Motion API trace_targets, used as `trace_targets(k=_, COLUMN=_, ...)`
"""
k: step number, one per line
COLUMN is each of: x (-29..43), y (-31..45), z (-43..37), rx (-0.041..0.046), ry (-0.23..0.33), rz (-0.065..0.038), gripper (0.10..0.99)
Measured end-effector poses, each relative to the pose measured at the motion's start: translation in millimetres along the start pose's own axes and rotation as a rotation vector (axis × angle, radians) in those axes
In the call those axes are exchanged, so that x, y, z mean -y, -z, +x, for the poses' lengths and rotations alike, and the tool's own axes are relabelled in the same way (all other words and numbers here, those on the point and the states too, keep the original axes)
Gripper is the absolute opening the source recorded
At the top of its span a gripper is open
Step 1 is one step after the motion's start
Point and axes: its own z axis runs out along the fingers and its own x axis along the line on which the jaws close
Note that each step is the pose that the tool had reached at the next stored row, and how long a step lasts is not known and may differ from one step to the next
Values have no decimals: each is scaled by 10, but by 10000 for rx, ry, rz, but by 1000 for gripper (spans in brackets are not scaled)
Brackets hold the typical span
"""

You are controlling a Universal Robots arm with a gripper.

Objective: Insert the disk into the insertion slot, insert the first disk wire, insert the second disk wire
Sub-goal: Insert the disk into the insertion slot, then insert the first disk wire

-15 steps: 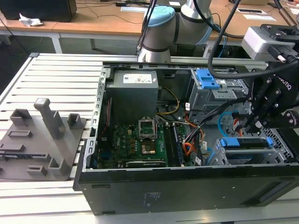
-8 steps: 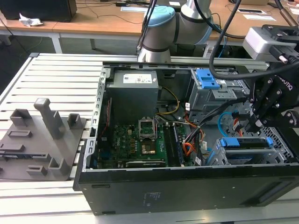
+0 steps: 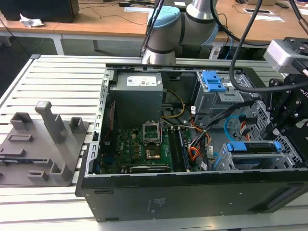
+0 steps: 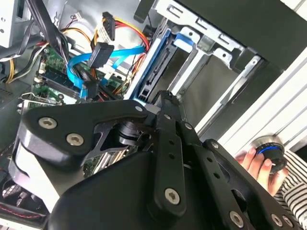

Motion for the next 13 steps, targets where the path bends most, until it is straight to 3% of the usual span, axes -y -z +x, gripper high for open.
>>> trace_targets(k=11, x=5, y=-2, z=0, rx=-2, ry=-1, rz=1, gripper=106)
trace_targets(k=13, x=6, y=-2, z=0, rx=-2, ry=-1, rz=0, gripper=169)
